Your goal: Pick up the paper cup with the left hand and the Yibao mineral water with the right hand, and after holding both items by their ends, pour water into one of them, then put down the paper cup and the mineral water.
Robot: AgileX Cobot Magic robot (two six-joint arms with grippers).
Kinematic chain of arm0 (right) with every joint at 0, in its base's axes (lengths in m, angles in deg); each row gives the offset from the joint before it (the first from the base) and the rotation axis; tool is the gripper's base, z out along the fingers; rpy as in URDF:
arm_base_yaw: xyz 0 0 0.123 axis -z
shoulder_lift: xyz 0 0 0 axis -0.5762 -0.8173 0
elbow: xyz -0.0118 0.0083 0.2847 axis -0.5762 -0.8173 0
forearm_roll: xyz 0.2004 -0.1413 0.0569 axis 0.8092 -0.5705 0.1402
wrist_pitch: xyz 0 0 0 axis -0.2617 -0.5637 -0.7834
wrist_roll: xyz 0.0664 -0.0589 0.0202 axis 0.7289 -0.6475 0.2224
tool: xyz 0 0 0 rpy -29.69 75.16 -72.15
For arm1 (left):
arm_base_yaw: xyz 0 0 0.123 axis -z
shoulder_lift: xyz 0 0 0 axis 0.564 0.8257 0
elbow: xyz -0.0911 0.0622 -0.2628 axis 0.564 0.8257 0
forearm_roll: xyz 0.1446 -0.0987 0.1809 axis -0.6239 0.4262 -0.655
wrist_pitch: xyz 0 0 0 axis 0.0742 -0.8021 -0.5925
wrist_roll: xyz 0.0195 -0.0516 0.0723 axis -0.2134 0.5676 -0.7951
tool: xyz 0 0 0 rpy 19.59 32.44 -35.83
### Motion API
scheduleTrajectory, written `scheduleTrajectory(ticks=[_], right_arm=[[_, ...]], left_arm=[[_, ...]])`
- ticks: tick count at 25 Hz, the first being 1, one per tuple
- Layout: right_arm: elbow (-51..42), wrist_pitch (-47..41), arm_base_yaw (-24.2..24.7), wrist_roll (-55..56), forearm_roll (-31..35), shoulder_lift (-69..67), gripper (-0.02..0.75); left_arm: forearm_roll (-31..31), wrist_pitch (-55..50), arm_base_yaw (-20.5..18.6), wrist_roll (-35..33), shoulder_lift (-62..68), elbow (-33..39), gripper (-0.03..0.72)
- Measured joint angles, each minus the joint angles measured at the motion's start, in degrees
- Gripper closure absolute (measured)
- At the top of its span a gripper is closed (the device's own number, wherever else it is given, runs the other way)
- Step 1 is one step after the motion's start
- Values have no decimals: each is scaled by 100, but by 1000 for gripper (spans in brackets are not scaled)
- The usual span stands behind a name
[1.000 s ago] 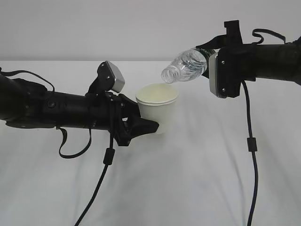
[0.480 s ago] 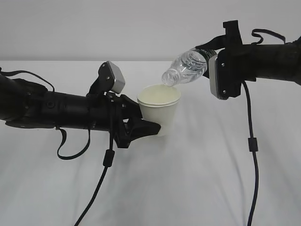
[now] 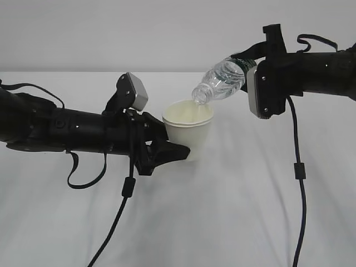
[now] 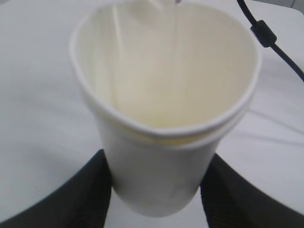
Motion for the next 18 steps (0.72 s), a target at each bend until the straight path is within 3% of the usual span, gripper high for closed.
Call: scheduleTrajectory(ticks=[18], right_arm=[[0, -120, 0, -197, 0, 0, 281]], left_arm=[[-190, 0, 0, 111, 0, 0, 291]])
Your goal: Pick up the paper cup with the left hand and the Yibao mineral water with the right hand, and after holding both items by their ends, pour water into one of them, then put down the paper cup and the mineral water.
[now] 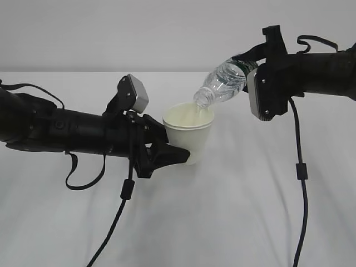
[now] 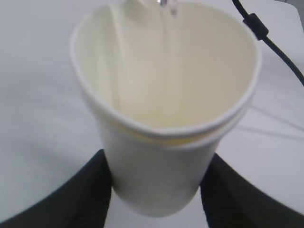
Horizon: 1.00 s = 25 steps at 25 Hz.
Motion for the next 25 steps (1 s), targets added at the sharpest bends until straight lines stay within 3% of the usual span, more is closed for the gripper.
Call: scheduleTrajectory(ticks=[25], right_arm=[[0, 0, 0, -43, 0, 0, 281]], left_arm=[[-64, 9, 0, 80, 0, 0, 291]])
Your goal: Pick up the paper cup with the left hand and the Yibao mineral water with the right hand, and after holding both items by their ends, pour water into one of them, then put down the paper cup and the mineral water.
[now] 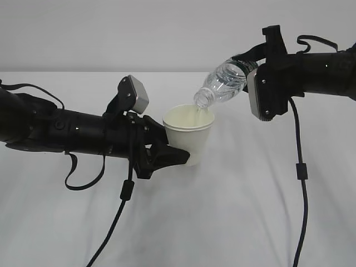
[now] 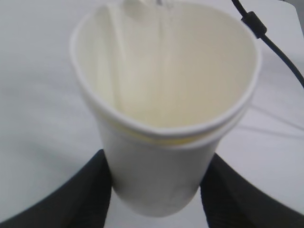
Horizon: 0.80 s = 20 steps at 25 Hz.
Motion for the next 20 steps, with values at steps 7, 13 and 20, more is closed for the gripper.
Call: scheduleTrajectory(ticks=[7, 13, 20], right_arm=[[0, 0, 0, 0, 0, 0, 281], [0, 0, 0, 0, 0, 0, 281], [8, 0, 0, 0, 0, 0, 282]], left_arm=[[0, 0, 0, 0, 0, 0, 291], [0, 0, 0, 0, 0, 0, 291], [0, 0, 0, 0, 0, 0, 291]])
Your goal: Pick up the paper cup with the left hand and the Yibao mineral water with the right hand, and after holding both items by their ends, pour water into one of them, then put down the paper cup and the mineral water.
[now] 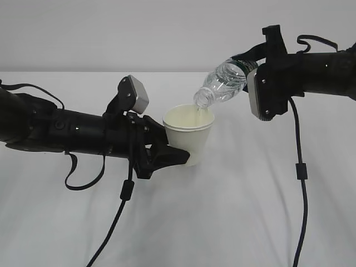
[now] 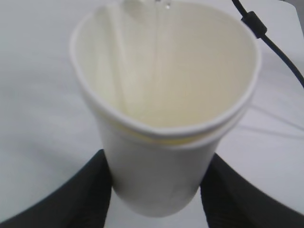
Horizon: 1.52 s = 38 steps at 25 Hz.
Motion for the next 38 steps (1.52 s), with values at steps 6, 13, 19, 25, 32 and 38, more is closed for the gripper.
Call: scheduleTrajectory(ticks=[6, 13, 19, 25, 32, 38], right_arm=[[0, 0, 0, 0, 0, 0, 282], [0, 0, 0, 0, 0, 0, 281], [0, 0, 0, 0, 0, 0, 282], [0, 0, 0, 0, 0, 0, 281], [14, 0, 0, -38, 0, 0, 282], [107, 0, 0, -38, 0, 0, 282]], left_arm=[[0, 0, 0, 0, 0, 0, 291], [0, 0, 0, 0, 0, 0, 291], [0, 0, 0, 0, 0, 0, 291], [0, 0, 0, 0, 0, 0, 291], [0, -31, 0, 0, 0, 0, 291], [0, -44, 0, 0, 0, 0, 291]])
